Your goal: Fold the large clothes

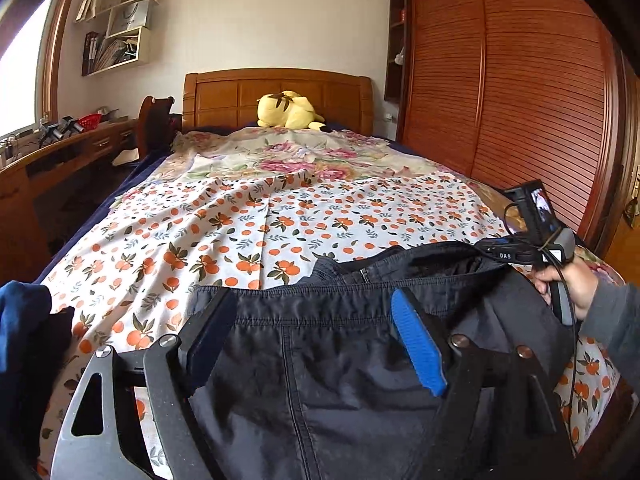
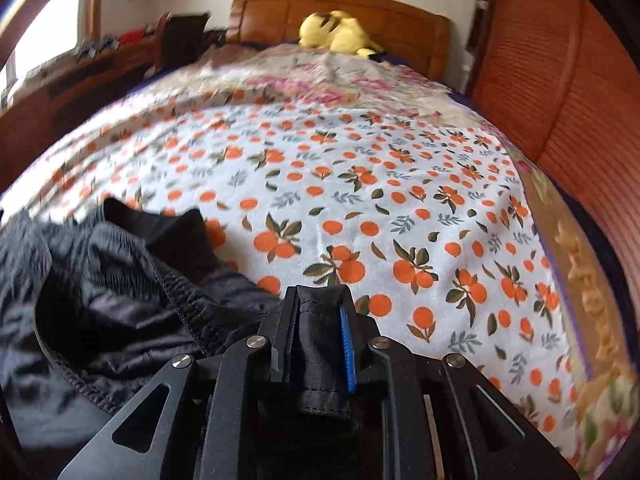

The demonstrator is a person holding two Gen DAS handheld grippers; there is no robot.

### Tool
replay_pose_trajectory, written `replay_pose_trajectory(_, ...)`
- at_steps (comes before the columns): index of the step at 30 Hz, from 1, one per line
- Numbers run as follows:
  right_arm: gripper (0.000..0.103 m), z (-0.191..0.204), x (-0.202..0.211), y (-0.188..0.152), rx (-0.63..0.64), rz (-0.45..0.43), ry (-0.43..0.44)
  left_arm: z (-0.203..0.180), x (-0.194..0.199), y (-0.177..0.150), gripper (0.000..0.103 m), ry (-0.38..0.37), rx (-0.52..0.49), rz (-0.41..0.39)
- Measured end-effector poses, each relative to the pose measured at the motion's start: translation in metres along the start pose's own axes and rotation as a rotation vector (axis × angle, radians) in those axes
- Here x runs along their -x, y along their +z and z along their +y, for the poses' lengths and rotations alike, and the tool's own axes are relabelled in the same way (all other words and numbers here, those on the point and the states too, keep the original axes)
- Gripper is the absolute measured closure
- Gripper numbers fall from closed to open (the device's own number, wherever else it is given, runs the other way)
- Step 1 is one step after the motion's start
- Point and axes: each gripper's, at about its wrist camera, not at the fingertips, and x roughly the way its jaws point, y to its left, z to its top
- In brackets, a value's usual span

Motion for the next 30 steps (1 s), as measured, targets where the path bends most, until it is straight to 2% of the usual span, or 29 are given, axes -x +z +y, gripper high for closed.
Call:
replay_pose_trajectory(1,0.082,0.0,0.002,0.002,0.012,0.005,-0.005,0.001,0.0,-0.001,0.023,-0.007,0.002,0.001)
replay_pose_trajectory(2,0.071,0.0,0.004,0.005,0.02,0.009,-0.01,0.003,0.001,-0.002,0.023,-0.013,0.004,0.003)
replay_pose_trajectory(4,0.048,0.001,0.012,0.011,0.031,-0.012,-0.084,0.008,0.002,-0.003,0.023,-0.013,0.011,0.004)
replay_pose_trajectory(5,0.045,0.0,0.018,0.014,0.023,-0.029,-0.089,0.012,0.003,-0.003,0.023,-0.013,0.018,0.004)
replay_pose_trajectory(8,0.043,0.001,0.026,0.027,-0.014,-0.035,-0.054,0.022,0.005,-0.005,0.023,-0.016,0.04,0.004)
replay_pose_trajectory(10,0.043,0.015,0.032,0.034,0.012,-0.051,-0.025,0.028,0.007,-0.007,0.023,-0.011,0.046,0.004)
replay_pose_trajectory(19,0.043,0.135,0.038,0.05,0.195,-0.047,0.185,0.052,0.018,-0.012,0.023,0.023,0.076,0.005)
replay_pose_trajectory(24,0.043,0.186,0.026,0.045,0.289,0.023,0.284,0.058,0.021,-0.015,0.023,0.034,0.066,0.01)
replay_pose_trajectory(30,0.043,0.215,-0.002,0.039,0.376,0.129,0.317,0.062,0.024,-0.016,0.023,0.034,0.067,0.011)
